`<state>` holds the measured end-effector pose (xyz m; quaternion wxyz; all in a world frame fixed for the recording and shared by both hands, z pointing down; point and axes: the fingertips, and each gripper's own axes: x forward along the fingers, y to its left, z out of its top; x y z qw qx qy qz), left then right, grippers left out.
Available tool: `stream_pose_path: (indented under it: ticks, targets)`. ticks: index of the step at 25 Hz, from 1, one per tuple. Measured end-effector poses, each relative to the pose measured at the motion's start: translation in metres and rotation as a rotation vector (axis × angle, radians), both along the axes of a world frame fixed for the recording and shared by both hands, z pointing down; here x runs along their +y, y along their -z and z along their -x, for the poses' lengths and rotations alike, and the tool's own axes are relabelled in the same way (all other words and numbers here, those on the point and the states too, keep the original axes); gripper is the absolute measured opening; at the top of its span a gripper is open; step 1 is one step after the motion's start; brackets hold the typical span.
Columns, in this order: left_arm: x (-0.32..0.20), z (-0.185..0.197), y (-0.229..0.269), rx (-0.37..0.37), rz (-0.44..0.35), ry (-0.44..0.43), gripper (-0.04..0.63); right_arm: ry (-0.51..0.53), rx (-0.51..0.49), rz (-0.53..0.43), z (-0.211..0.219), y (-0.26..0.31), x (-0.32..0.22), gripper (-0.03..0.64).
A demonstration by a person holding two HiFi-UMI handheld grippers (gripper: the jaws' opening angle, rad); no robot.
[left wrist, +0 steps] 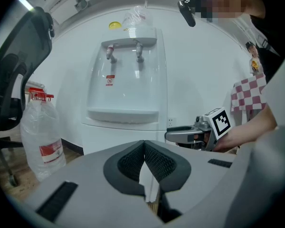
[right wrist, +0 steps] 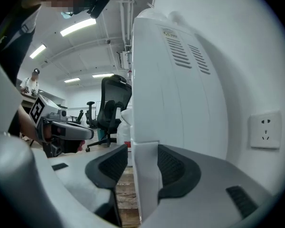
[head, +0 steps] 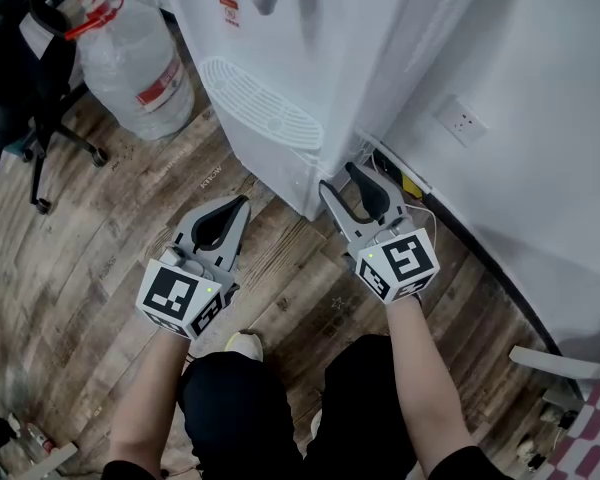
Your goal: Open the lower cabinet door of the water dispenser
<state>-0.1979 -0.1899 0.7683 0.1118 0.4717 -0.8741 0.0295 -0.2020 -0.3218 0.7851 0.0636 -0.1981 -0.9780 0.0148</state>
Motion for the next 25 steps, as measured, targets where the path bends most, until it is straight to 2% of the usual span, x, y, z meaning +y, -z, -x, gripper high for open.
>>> stream_pose_path:
  ticks: [3,8,19,25]
  targets:
    - [0.0,0.0,0.001,0.0,-0.003,-0.001,0.014,0.003,0.004,-0.007,-0.002,0.001,0.002,0.189]
    - [-0.002,0.0,0.001,0.0,-0.006,-0.002,0.014,0.08,0.003,-0.05,-0.009,0.0,0.027,0.175]
    - [0.002,-0.009,0.003,0.008,0.006,-0.032,0.019,0.188,0.002,-0.061,-0.023,0.0,0.061,0.175]
    - [0.002,-0.012,0.01,-0.002,0.007,-0.04,0.153,0.252,0.013,-0.083,-0.034,-0.001,0.083,0.175]
